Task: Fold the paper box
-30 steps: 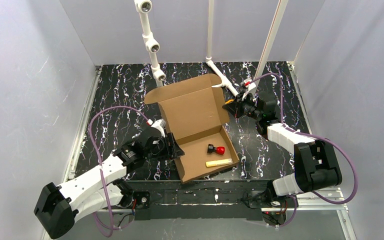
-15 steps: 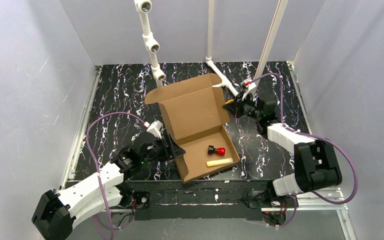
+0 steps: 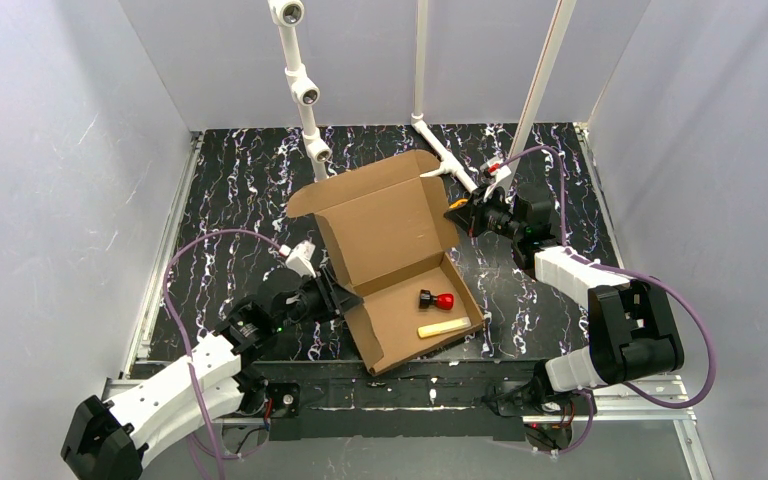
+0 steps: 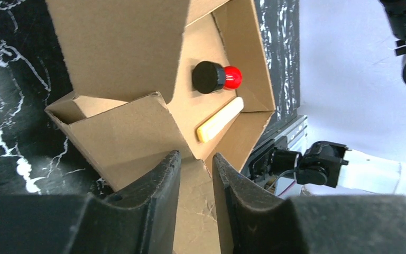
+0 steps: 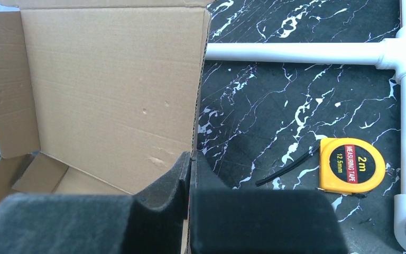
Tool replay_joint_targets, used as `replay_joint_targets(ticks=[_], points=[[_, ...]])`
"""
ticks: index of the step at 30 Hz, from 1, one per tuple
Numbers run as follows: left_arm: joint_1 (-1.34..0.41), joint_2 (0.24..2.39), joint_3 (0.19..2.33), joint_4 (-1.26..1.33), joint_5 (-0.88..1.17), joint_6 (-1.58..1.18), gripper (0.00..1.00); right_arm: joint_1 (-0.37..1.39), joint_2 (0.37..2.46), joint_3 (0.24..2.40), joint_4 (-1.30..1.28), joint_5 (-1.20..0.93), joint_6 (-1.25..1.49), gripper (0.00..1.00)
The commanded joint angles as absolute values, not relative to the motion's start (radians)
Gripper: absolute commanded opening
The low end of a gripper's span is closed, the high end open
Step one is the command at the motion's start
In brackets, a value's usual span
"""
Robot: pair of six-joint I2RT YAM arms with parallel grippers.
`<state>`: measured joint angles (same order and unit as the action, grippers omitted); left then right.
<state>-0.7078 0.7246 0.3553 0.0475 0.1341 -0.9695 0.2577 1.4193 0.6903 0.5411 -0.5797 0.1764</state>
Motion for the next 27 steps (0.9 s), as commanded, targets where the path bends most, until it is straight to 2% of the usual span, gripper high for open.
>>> replay_joint_targets(ticks=[1,4,10,17,27], points=[[-0.699,0.733,0.354,-0.025,0.11,-0.968,0.25,0.267,1.424,0.716,0.523,-0.606,0.166,0.08],[-0.699,0.735,0.369,-0.075,0.102,-0.956,0.21,0.267,1.425,0.717,0.523,-0.604,0.164,0.08],[-0.699,0.728,0.363,-0.098,0.098,-0.951,0.2,0.267,1.426,0.719,0.522,-0.603,0.163,0.08],[-0.699,0.781,0.416,-0.197,0.071,-0.975,0.27,0.267,1.425,0.719,0.52,-0.603,0.162,0.08],[-0.699,0.961,0.61,-0.455,0.051,-0.982,0.27,0.267,1.425,0.721,0.52,-0.604,0.162,0.08]])
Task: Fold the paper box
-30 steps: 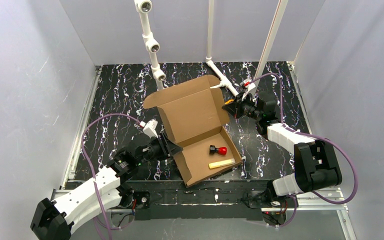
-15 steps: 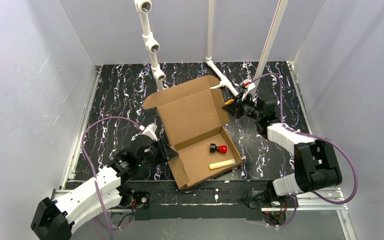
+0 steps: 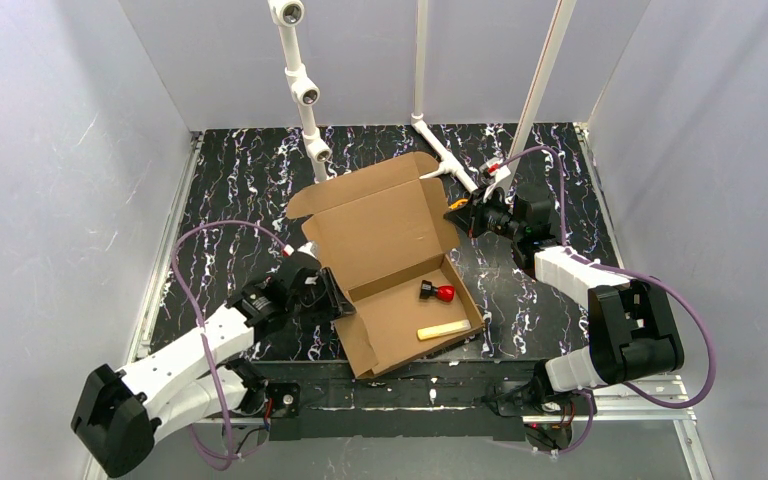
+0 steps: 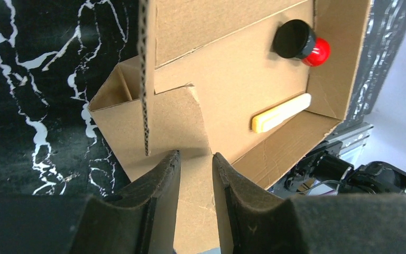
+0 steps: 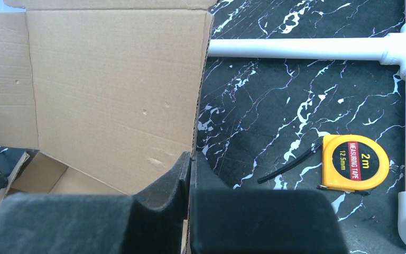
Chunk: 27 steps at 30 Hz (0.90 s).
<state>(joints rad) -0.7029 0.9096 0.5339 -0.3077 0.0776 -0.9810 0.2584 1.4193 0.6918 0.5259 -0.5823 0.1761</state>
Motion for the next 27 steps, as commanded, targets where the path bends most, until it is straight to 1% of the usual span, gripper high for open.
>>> replay_joint_targets(ticks=[1,18,27], points=[[-0.699,0.977,0.624,-0.468,0.055,-0.982,0.27,0.267,1.425,0.721,0.519,-0.604,0.162,0.08],[-0.701,1.138,0.715,-0.388,0.136,-0.973,0.26,0.267,1.427,0.726,0.515,-0.606,0.16,0.08],[-0.701,1.092,0.72,-0.388,0.153,-0.987,0.26,0.267,1.436,0.728,0.514,-0.612,0.16,0.08]])
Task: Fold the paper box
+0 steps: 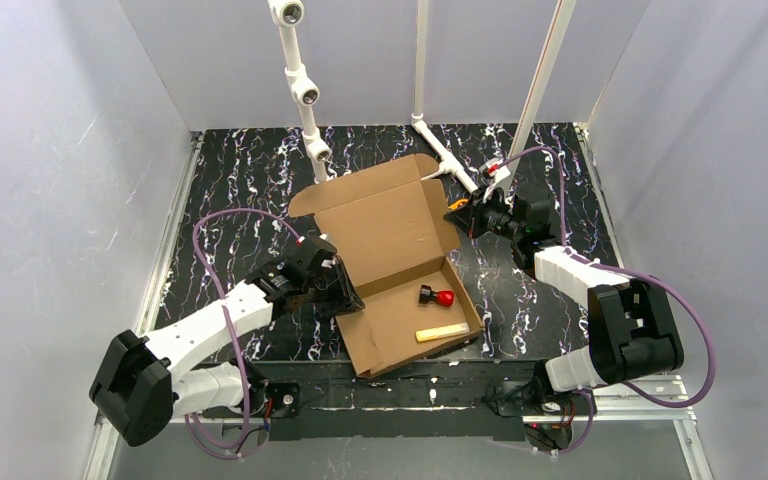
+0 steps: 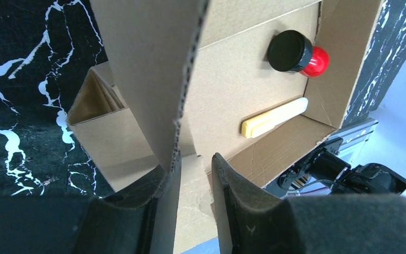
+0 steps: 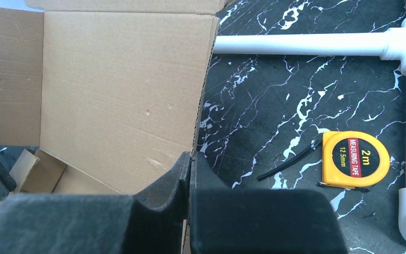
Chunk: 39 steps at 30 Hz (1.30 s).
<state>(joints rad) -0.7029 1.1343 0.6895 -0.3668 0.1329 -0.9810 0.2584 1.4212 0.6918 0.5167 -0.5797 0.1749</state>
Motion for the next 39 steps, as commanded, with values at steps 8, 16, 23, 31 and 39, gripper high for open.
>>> replay_joint_targets(ticks=[8,16,23,31,39], points=[[-0.702,1.105,0.73,-0.39,0.194,-1.0,0.26,0.267,1.437,0.729,0.515,-0.612,0.161,0.08],[-0.713,1.176,0.736,-0.39,0.21,-1.0,0.26,0.267,1.436,0.731,0.514,-0.613,0.161,0.08],[-0.712,1.079,0.788,-0.412,0.193,-0.886,0.28,0.267,1.439,0.737,0.496,-0.619,0.147,0.11],[-0.708,0.737,0.79,-0.572,0.136,-0.768,0.54,0.26,1.393,0.77,0.412,-0.614,0.069,0.5],[-0.705,0.522,0.691,-0.882,0.081,-0.919,0.62,0.239,1.375,0.808,0.324,-0.656,-0.049,0.72]])
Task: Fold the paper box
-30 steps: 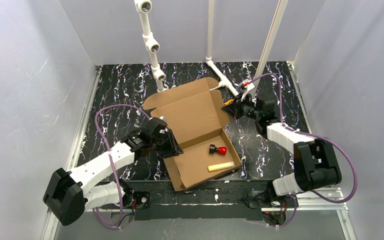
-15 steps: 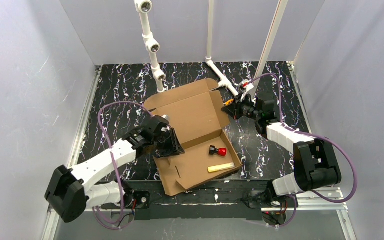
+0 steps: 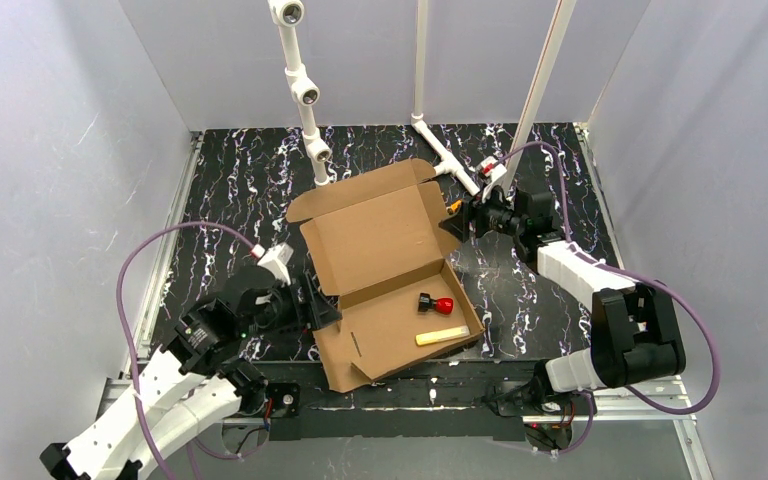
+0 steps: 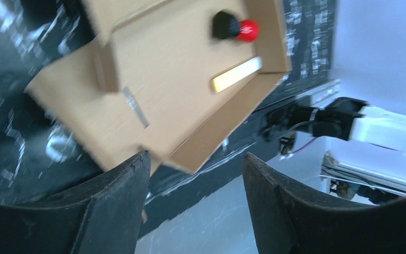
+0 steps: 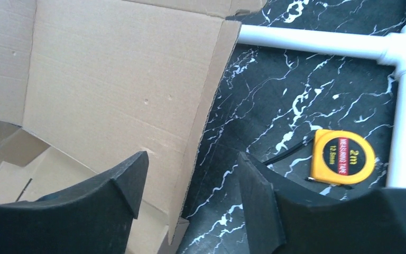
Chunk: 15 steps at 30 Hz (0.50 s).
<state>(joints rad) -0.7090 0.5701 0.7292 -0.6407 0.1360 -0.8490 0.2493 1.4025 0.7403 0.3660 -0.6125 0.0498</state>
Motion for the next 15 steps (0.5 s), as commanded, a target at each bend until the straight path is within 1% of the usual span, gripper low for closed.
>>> replay_joint_targets(ticks=[1,3,6,10,12,13,14,15], points=[[-0.705,0.502,0.688,-0.917,0.07,-0.94,0.62,0.239,1.386,0.82,0.313,-0.671,-0.061,0.74],[-0.706,0.469,0.668,-0.953,0.073,-0.982,0.62,0.248,1.417,0.868,0.282,-0.677,-0.093,0.76],[-0.705,0.456,0.614,-0.939,0.112,-1.054,0.61,0.274,1.481,0.949,0.225,-0.635,-0.133,0.78],[-0.706,0.472,0.529,-0.865,0.161,-1.113,0.6,0.312,1.567,1.044,0.188,-0.576,-0.13,0.76],[-0.706,0.479,0.497,-0.803,0.164,-1.129,0.59,0.324,1.62,1.095,0.166,-0.555,-0.114,0.71],[-0.706,0.485,0.484,-0.771,0.164,-1.132,0.58,0.328,1.641,1.111,0.164,-0.553,-0.101,0.66],[-0.706,0.496,0.475,-0.741,0.165,-1.137,0.55,0.33,1.658,1.123,0.165,-0.552,-0.089,0.57],[-0.706,0.512,0.467,-0.713,0.164,-1.141,0.5,0.331,1.668,1.129,0.166,-0.556,-0.074,0.46]])
